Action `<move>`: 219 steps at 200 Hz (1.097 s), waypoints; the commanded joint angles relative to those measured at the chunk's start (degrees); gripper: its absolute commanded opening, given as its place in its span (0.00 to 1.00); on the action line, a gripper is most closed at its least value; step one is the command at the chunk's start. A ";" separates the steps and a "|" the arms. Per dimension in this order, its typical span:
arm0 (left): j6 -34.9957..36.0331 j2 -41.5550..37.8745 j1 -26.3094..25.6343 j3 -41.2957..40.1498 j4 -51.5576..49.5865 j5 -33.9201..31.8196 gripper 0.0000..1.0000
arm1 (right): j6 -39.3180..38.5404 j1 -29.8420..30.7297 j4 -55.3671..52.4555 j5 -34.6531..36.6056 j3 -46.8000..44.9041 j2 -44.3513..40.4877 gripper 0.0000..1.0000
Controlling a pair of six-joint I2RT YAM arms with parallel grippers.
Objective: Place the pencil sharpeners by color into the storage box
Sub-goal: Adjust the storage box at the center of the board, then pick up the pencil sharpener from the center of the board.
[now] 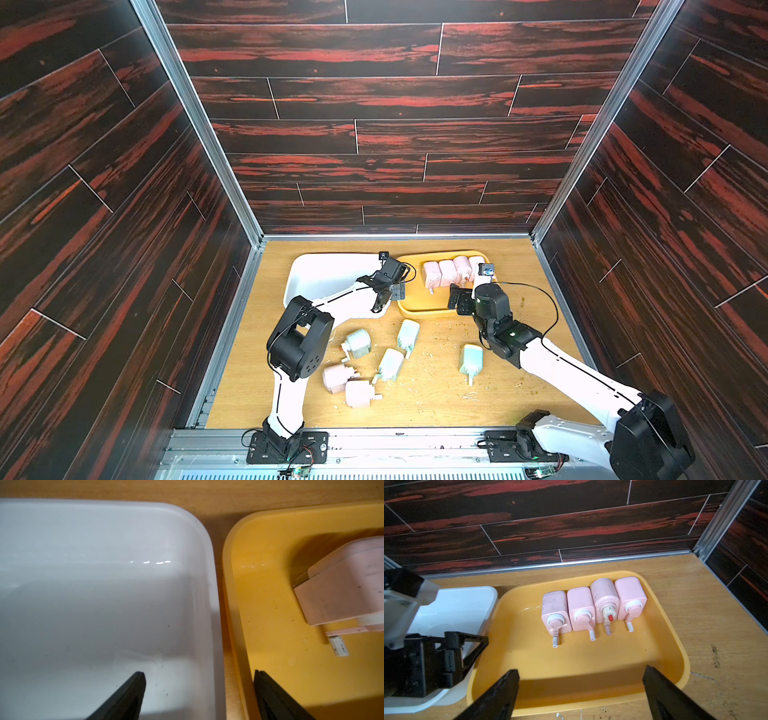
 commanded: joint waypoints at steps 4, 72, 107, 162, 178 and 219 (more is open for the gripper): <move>0.65 -8.66 0.49 -3.41 -4.77 1.32 0.95 | -4.09 -0.12 6.38 -10.40 -3.77 -2.37 0.98; -2.86 -31.20 -1.52 -19.04 -14.41 0.06 1.00 | -6.49 0.20 9.03 -24.33 -6.62 -4.92 0.98; -4.54 -43.00 -1.99 -25.67 -25.75 0.43 1.00 | -10.59 2.87 11.87 -32.10 -7.40 -5.08 0.97; -13.55 -57.35 -2.15 -27.09 -52.96 -1.18 1.00 | -24.36 12.38 12.61 -38.88 -7.87 -3.38 0.97; -15.48 -60.91 -2.15 -28.68 -57.19 1.26 1.00 | -29.61 15.24 11.92 -41.62 -8.04 -2.72 0.96; -20.08 -62.58 -2.15 -33.11 -65.08 4.54 1.00 | -42.79 21.63 11.94 -52.15 -8.81 0.48 0.94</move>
